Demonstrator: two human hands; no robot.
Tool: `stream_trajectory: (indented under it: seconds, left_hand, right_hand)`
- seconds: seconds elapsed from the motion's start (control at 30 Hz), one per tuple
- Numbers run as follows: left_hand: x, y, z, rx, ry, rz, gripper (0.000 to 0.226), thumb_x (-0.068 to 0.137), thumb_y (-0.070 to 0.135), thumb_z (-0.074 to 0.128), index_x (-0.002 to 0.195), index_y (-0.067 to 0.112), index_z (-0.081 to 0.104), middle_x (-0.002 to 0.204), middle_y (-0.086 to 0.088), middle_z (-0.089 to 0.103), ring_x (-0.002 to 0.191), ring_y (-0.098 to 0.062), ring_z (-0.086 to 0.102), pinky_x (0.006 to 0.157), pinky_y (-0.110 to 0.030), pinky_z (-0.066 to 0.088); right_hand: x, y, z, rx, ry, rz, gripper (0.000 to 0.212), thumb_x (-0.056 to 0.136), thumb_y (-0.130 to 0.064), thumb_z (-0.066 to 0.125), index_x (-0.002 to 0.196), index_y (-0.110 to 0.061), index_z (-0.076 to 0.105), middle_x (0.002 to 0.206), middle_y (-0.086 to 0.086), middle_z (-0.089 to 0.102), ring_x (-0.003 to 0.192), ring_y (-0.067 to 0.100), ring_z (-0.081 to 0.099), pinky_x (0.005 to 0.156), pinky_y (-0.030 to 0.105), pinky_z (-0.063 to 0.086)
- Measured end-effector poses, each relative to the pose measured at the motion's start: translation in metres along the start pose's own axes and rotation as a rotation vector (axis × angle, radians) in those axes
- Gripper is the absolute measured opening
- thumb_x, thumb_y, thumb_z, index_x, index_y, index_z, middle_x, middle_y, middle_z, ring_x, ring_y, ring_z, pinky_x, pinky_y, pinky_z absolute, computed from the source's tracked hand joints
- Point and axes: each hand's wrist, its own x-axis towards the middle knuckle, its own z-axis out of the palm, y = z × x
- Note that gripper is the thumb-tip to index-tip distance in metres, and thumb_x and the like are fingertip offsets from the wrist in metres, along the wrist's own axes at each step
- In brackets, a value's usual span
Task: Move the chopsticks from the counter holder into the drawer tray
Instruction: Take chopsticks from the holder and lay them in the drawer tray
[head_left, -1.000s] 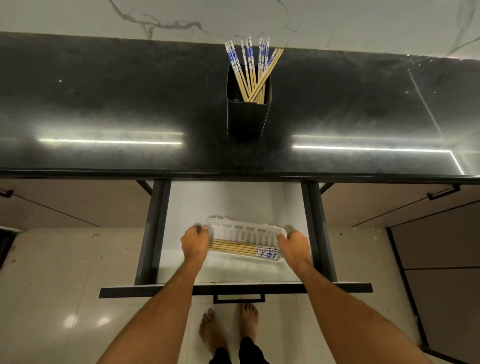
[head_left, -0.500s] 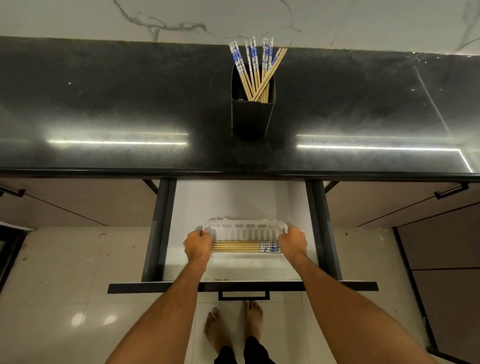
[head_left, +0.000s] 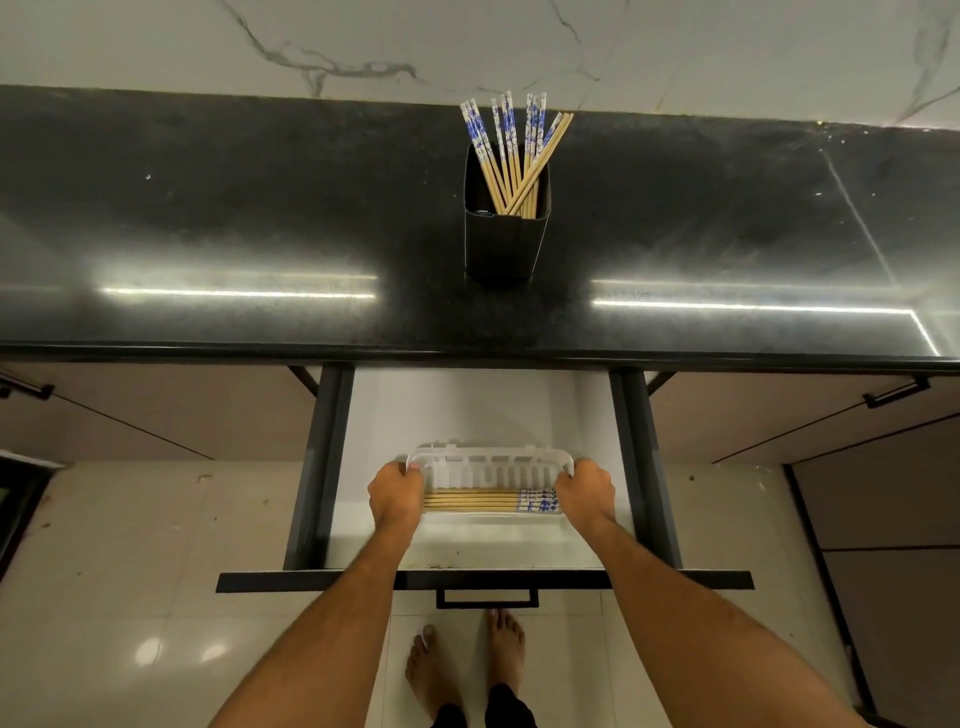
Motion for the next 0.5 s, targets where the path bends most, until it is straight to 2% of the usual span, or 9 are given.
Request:
stream_trajectory:
  seconds: [0.1, 0.2, 0.37, 0.5]
  left_hand:
    - [-0.005, 0.012, -0.008, 0.050, 0.012, 0.106, 0.033, 0.104, 0.027, 0.055, 0.127, 0.005, 0.065, 0.119, -0.012, 0.070, 0.103, -0.026, 0.066, 0.090, -0.041, 0.059]
    - [-0.011, 0.031, -0.018, 0.171, 0.061, 0.292, 0.036, 0.103, 0.025, 0.055, 0.132, 0.006, 0.061, 0.124, -0.012, 0.067, 0.113, -0.027, 0.063, 0.097, -0.043, 0.056]
    - [-0.022, 0.067, -0.037, 0.272, 0.159, 0.618, 0.039, 0.100, 0.029, 0.058, 0.134, 0.010, 0.057, 0.130, -0.009, 0.065, 0.122, -0.025, 0.060, 0.106, -0.036, 0.047]
    - [-0.027, 0.100, -0.055, 0.298, 0.195, 0.798, 0.045, 0.099, 0.025, 0.059, 0.140, 0.005, 0.054, 0.137, -0.013, 0.061, 0.130, -0.029, 0.056, 0.115, -0.041, 0.042]
  right_hand:
    - [-0.004, -0.010, -0.009, -0.089, 0.054, -0.104, 0.019, 0.102, -0.020, 0.057, 0.114, -0.006, 0.062, 0.111, 0.010, 0.068, 0.097, 0.021, 0.065, 0.081, 0.030, 0.060]
    - [-0.008, -0.025, -0.023, -0.178, 0.138, -0.258, 0.027, 0.104, -0.025, 0.054, 0.125, -0.008, 0.058, 0.119, 0.008, 0.062, 0.106, 0.018, 0.059, 0.093, 0.030, 0.054]
    - [-0.015, -0.053, -0.051, -0.361, 0.292, -0.525, 0.032, 0.105, -0.028, 0.048, 0.129, -0.008, 0.056, 0.123, 0.009, 0.060, 0.110, 0.021, 0.057, 0.099, 0.033, 0.051]
    - [-0.026, -0.081, -0.076, -0.496, 0.471, -0.658, 0.038, 0.098, -0.025, 0.063, 0.127, 0.000, 0.062, 0.118, 0.018, 0.066, 0.109, 0.030, 0.064, 0.097, 0.040, 0.056]
